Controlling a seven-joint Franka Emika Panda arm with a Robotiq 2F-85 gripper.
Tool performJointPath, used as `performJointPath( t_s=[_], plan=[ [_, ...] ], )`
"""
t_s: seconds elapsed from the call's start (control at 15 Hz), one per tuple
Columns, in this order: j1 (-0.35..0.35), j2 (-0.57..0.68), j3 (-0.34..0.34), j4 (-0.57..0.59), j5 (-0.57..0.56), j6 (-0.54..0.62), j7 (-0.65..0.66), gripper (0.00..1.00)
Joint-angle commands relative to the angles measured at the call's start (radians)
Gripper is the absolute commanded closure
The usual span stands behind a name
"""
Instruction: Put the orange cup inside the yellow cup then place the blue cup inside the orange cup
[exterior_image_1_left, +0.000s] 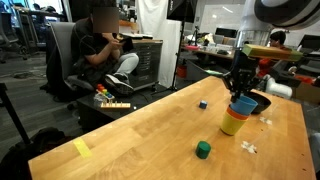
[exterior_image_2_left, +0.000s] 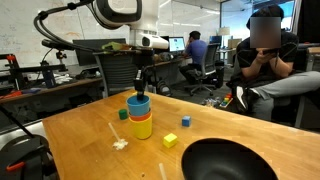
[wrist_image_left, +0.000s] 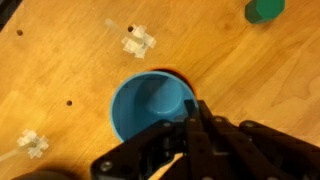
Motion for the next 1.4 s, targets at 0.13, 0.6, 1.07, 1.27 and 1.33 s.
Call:
performJointPath(
  t_s=[0.13, 0.6, 1.07, 1.27, 1.33],
  plan=[
    [0.009, 0.016, -0.003, -0.003, 0.007, 0.027, -0.03, 0.68],
    [0.018, 0.006, 0.008, -0.018, 0.02, 0.033, -0.054, 0.21],
    [0.053, -0.116, 0.037, -0.097, 0.002, 0.066, -0.078, 0.0],
    [0.08, -0.192, 0.069, -0.156, -0.023, 0.085, -0.127, 0.0],
    [0.091, -0.221, 0.084, -0.179, -0.034, 0.081, -0.157, 0.0]
  ],
)
